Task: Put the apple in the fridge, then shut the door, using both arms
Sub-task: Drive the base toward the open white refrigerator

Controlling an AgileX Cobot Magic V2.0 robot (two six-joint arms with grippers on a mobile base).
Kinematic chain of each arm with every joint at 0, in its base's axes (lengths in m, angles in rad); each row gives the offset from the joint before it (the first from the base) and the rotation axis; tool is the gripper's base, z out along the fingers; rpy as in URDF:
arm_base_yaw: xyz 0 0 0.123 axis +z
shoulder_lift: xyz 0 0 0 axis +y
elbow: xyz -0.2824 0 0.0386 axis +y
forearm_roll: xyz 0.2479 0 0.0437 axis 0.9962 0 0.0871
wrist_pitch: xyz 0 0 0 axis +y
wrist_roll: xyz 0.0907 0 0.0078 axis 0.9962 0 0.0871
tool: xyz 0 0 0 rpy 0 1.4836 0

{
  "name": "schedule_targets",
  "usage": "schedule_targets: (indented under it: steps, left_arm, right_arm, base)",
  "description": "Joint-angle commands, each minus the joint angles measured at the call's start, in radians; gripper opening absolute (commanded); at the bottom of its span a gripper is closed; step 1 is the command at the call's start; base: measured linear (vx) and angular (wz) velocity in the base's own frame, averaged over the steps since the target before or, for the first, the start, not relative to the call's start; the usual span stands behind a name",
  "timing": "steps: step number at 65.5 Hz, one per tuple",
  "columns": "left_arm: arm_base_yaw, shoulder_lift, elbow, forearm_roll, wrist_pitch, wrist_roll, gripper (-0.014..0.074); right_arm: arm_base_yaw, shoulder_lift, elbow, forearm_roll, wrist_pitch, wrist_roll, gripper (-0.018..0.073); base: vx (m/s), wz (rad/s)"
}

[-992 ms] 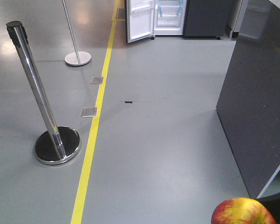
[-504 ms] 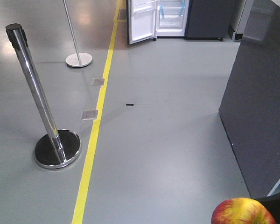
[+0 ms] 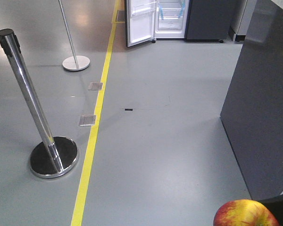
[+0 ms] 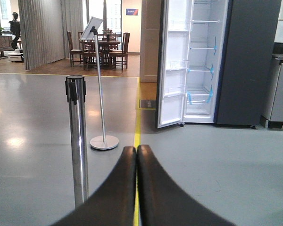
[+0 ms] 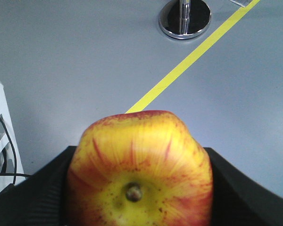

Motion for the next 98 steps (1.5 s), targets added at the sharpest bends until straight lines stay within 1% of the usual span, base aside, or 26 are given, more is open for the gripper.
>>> schedule_targets:
  steps: [1,98]
  left_arm:
    - [0.003,-0.016,0.030,-0.001,-0.074,-0.007,-0.0006]
    - [0.003,-0.016,0.030,-0.001,-0.074,-0.007,-0.0006]
  right_arm:
    - [-0.002,-0.001,-0.027,0.018,-0.059,-0.008,0.0067]
    - [-0.002,-0.001,-0.027,0.018,-0.059,-0.008,0.0067]
  base:
    - [0.12,-0.03]
    - [0.17,-0.02]
